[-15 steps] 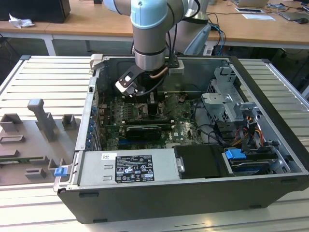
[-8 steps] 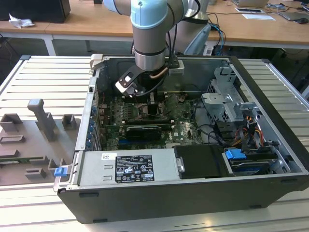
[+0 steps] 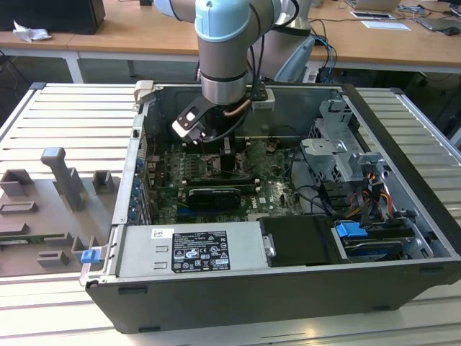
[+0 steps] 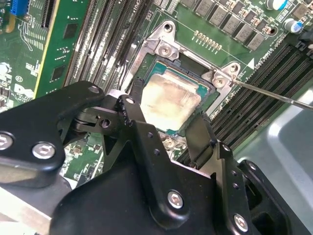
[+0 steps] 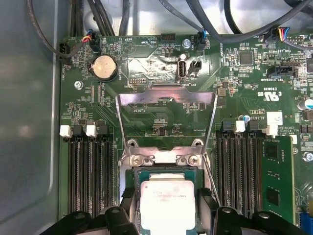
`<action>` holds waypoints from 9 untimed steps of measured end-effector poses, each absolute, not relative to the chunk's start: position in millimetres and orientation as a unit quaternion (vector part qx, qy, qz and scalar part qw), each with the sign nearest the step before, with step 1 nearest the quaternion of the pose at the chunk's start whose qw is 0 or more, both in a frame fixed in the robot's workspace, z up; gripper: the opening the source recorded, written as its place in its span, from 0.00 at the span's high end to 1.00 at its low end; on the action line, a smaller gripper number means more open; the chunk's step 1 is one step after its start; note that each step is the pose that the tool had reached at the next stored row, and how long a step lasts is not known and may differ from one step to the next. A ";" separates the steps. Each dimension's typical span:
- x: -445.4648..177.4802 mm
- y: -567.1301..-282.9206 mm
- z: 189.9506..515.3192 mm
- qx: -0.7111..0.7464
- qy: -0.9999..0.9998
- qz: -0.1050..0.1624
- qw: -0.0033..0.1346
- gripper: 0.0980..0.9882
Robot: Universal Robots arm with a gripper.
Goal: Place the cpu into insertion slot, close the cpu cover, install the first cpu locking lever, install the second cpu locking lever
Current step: 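Place the cpu into insertion slot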
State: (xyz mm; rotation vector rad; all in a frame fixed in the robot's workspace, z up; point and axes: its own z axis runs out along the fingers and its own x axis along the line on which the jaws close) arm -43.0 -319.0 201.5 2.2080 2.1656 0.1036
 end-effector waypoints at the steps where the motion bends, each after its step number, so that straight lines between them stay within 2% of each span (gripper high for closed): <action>1: -43.0 -319.0 204.8 0.713 0.700 0.033 0.024 0.42; 5: -43.0 -319.0 209.9 0.713 0.700 0.033 0.024 0.42; 6: -43.0 -319.0 210.4 0.713 0.700 0.033 0.024 0.44; 7: -42.9 -318.9 210.6 0.713 0.700 0.033 0.024 0.51; 8: -43.0 -318.9 210.7 0.713 0.700 0.033 0.024 0.51; 9: -43.0 -319.0 211.0 0.713 0.700 0.033 0.024 0.71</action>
